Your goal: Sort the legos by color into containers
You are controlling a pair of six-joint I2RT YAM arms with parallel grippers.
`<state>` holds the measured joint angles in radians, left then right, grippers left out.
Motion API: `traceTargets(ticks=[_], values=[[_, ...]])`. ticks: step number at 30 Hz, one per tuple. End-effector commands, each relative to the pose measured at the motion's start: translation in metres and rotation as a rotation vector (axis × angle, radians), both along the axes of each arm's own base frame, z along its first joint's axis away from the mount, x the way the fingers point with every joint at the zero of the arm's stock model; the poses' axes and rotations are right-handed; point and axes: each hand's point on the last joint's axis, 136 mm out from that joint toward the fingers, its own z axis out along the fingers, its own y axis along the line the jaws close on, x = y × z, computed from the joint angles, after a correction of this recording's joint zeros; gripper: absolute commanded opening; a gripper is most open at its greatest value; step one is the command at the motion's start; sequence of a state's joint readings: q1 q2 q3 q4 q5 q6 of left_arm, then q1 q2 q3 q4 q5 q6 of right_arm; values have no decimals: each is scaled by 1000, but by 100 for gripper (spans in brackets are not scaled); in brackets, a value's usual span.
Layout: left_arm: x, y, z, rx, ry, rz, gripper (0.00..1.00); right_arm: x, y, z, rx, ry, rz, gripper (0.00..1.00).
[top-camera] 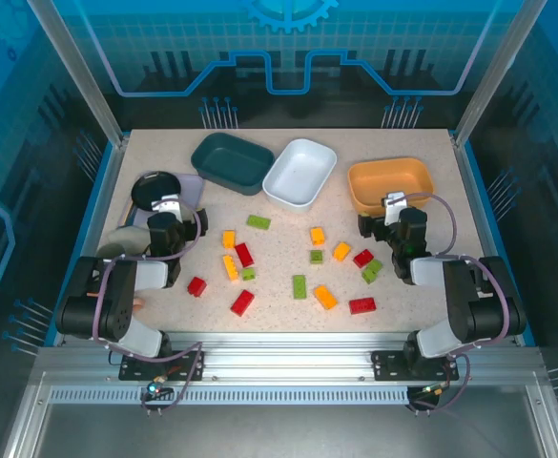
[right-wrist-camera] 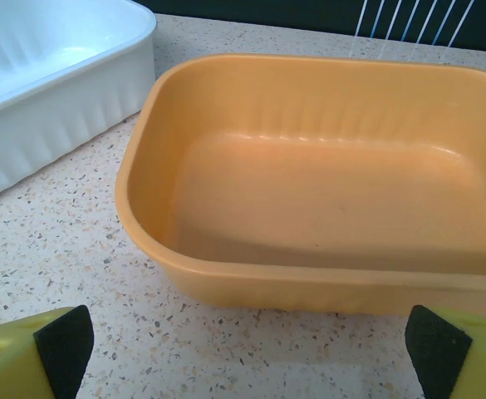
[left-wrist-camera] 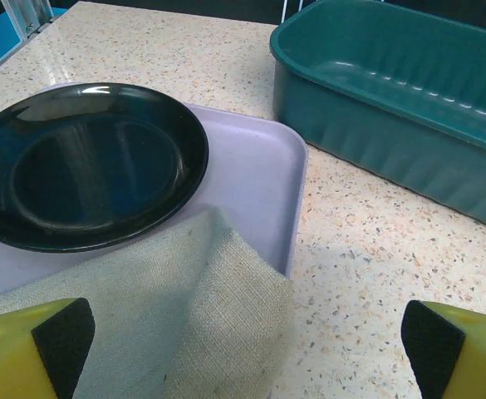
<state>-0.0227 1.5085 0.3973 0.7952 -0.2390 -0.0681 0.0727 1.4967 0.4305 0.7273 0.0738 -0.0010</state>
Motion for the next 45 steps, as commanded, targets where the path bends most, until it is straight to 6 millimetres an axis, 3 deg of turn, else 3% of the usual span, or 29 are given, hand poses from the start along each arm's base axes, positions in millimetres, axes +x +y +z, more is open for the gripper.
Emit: traceTargets(ticks=[1,27,29,31,32,34,36,37,38,39,41,43,45], values=[[1,1,3,20,-20,4,99,2,-7,3,2,-24,-22,100],[1,-1,4,19,-21,-3,99,2,-7,3,3,-23,-20,100],[4,-13,17,53,-1,-53,99,4,-11,23,-17,-36,-63,100],[11,-14,50,117,77,15,99,7,-23,63,-26,-13,-174,100],[18,-18,75,81,44,31,99,8,-26,87,19,-39,-205,100],[29,-29,131,5,-61,55,99,10,-25,156,109,-149,-244,100],[40,-29,174,-177,-87,146,99,7,-48,191,340,-136,-454,100],[38,-21,176,-331,-10,266,99,-2,-60,184,481,-13,-575,100],[24,-11,164,-450,114,409,99,-18,-68,172,556,121,-700,100],[25,-8,157,-565,186,477,99,-23,-74,160,587,215,-781,100],[53,-32,150,-734,298,325,99,-4,-47,153,589,359,-597,82],[63,-46,140,-760,416,319,98,-16,-39,137,540,495,-657,76],[70,-58,130,-751,521,289,92,-21,-21,120,618,589,-621,68]])
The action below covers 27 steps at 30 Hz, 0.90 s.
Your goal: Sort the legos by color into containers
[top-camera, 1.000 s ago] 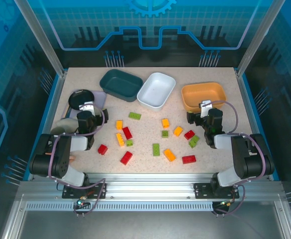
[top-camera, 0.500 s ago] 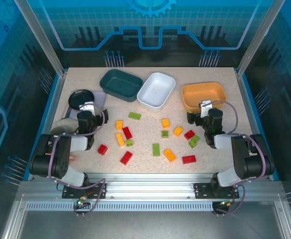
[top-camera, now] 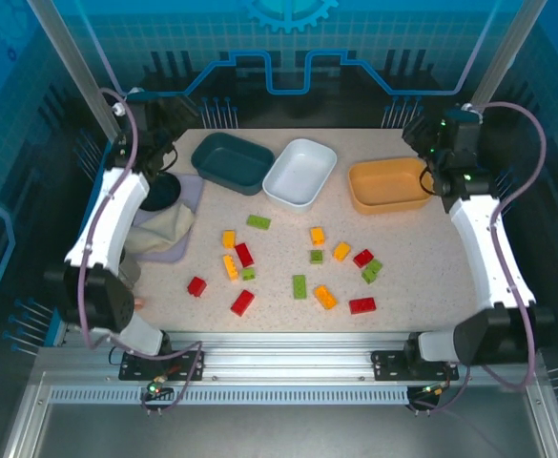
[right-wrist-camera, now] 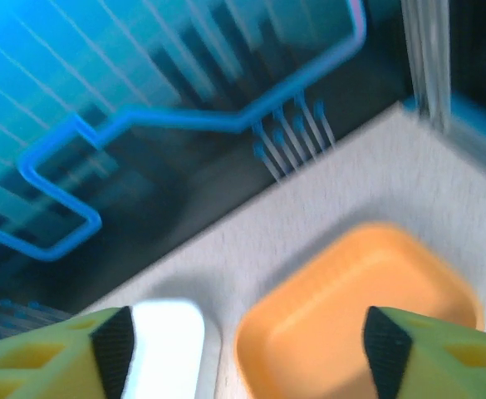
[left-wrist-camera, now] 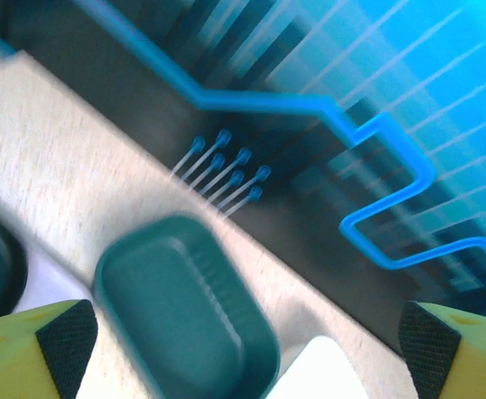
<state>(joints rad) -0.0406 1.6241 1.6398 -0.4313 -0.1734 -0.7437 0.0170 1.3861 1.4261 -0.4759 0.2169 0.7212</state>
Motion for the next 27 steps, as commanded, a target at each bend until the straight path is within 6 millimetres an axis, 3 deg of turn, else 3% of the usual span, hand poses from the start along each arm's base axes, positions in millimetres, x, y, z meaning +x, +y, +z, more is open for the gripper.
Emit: traceTargets(ticks=[1,5,8,14,19,22,27], values=[[-28,-42,-112,-192,503,-104,86,-58,32,-121,226,500,13,65],[-19,-53,-143,-207,629,-131,75,-69,46,-149,341,524,11,63],[-18,-53,-167,-194,694,-106,74,-71,43,-166,385,571,-12,66],[-4,-69,-208,-282,742,-124,75,-55,34,-189,447,595,-5,69],[23,-73,-220,-291,708,-131,75,-40,33,-212,500,635,-21,68],[32,-77,-237,-284,748,-146,74,-29,30,-223,507,646,-37,65],[42,-90,-246,-275,753,-191,63,-13,23,-236,521,658,-65,62]])
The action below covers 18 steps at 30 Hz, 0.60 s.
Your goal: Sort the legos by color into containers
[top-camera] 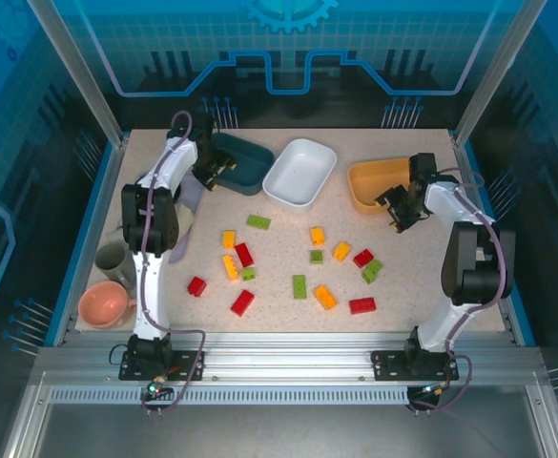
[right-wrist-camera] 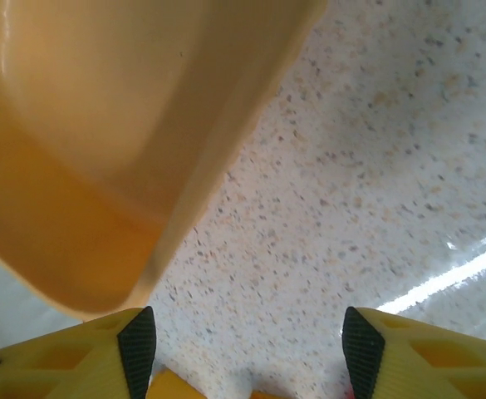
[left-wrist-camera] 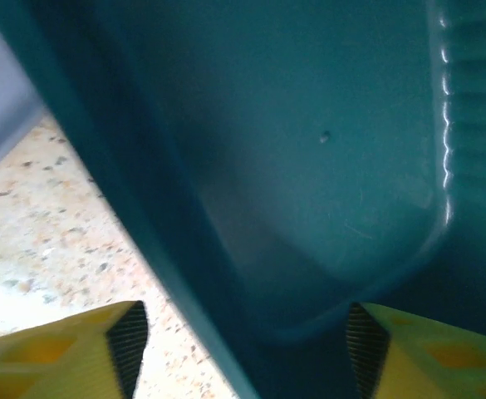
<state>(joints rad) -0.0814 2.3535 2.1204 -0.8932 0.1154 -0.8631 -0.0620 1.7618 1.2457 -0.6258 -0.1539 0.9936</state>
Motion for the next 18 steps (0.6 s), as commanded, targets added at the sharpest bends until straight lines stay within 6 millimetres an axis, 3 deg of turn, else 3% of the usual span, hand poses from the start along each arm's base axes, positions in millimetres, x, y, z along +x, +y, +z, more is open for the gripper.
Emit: traceTargets(ticks=[1,8,18], values=[[-3,-21,-1,-35,20,-53,60,21,-10,5,26,-31,-43,61],[-12,-50,-17,-68,63,-118,47,35,-17,-7,22,10,-72,53],[-36,-96,-18,-102,83,-212,37,21,-27,-22,-20,114,-93,30]])
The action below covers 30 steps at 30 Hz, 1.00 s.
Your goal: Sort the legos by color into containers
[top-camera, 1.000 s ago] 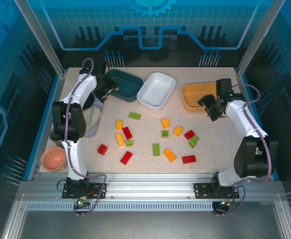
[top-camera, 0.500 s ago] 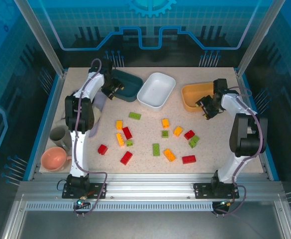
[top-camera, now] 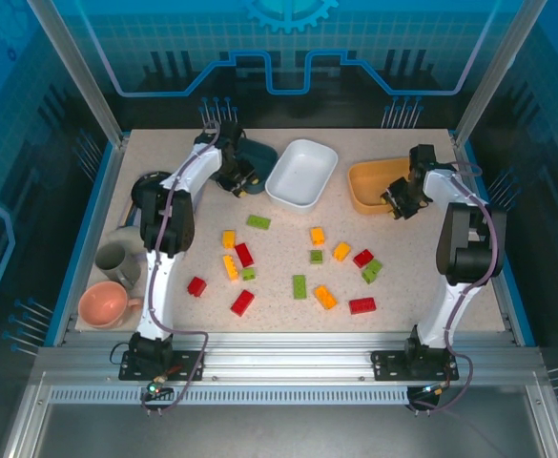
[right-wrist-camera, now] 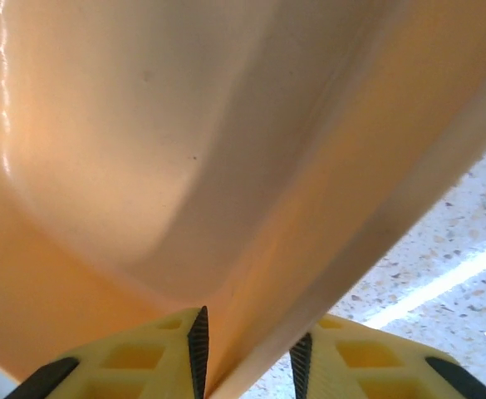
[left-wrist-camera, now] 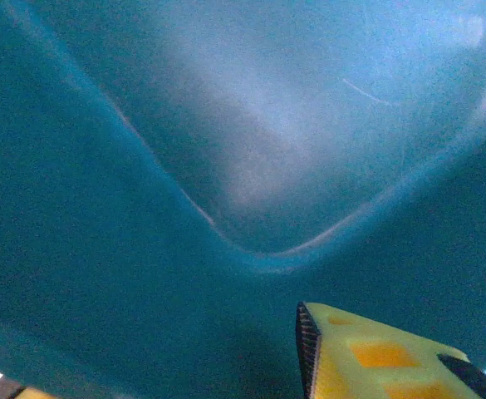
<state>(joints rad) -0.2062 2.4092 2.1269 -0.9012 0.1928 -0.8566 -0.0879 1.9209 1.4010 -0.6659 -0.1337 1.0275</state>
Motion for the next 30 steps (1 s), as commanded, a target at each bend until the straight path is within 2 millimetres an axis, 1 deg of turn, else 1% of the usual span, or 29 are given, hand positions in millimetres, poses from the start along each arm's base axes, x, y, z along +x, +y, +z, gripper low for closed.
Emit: traceTargets(ticks=[1,4,9,12,15,19,21,24,26,28,30], values=[[-18,-23,7,-43,16,-69,35,-11,-10,-5,-15,64,-29,29],[-28,-35,8,-50,28,-96,30,-16,-11,-4,-21,68,-32,26],[-48,-45,7,-67,60,-86,29,-27,-10,-2,-18,78,-37,22],[-60,-49,7,-78,89,-65,28,-35,-7,-3,2,86,-52,22],[-70,-47,10,-55,110,-43,28,-43,-2,-4,18,91,-58,21],[-79,-34,17,9,128,-10,27,-48,4,0,22,84,-50,22],[-79,-25,20,48,118,7,28,-48,3,3,17,79,-49,22],[-76,-17,20,56,120,46,28,-47,4,6,17,76,-48,24],[-74,-14,16,55,135,80,28,-48,6,7,26,82,-52,26],[-73,-13,13,45,146,121,28,-50,9,7,42,87,-63,33],[-69,-16,11,21,149,156,27,-51,10,10,50,86,-73,42]])
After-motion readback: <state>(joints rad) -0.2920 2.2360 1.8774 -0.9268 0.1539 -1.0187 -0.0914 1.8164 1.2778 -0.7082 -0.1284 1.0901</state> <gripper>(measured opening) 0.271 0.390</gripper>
